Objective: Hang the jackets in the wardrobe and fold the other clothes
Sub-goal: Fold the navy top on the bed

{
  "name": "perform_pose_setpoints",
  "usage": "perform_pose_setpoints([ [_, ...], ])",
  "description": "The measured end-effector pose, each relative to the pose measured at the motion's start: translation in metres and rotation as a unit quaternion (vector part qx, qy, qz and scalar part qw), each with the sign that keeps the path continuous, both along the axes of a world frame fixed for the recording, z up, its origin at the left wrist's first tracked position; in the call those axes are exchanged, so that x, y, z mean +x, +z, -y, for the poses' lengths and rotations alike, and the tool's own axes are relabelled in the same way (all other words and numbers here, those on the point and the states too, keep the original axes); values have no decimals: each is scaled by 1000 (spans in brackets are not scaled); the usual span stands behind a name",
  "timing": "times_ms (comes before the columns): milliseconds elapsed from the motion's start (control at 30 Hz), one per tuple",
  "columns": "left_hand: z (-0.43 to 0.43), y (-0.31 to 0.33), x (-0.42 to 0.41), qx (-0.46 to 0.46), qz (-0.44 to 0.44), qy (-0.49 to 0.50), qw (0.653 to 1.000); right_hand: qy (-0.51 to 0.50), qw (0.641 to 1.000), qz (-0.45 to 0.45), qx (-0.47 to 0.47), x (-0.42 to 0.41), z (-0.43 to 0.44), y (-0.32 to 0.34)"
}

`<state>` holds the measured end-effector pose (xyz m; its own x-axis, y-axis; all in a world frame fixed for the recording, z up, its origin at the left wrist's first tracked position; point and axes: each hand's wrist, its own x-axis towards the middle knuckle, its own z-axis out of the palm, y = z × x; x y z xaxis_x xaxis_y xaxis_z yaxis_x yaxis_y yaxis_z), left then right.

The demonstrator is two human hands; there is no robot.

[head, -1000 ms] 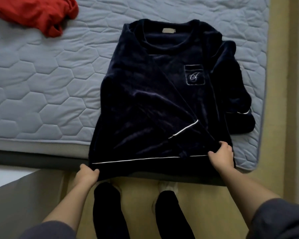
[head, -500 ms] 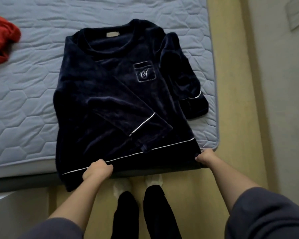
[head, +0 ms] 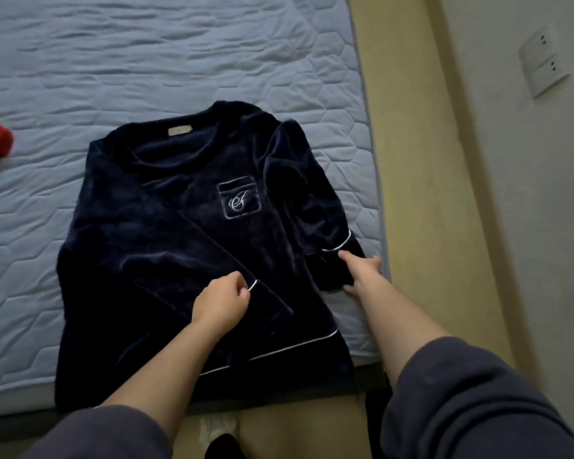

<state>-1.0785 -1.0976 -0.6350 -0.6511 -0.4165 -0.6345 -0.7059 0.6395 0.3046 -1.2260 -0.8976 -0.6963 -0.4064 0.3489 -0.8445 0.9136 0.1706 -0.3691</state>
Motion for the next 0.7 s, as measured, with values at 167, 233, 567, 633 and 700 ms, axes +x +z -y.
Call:
perform_pose_setpoints([
  [167,-52,-12,-61,29,3,124,992,74,996,34,-42,-40,-33,-7],
  [233,-71,-10,-80,33,14,128,991,99,994,17,-39,-74,-59,12],
  [567,-99,23,-207,-1,10,105,994,266,939,-212,51,-294,-162,78],
  [633,-99,18,-240,-12,18,106,994,262,933,-245,34,-333,-168,74],
  [700,-98,8,-273,-16,7,136,991,262,929,-261,1,-370,-174,67],
])
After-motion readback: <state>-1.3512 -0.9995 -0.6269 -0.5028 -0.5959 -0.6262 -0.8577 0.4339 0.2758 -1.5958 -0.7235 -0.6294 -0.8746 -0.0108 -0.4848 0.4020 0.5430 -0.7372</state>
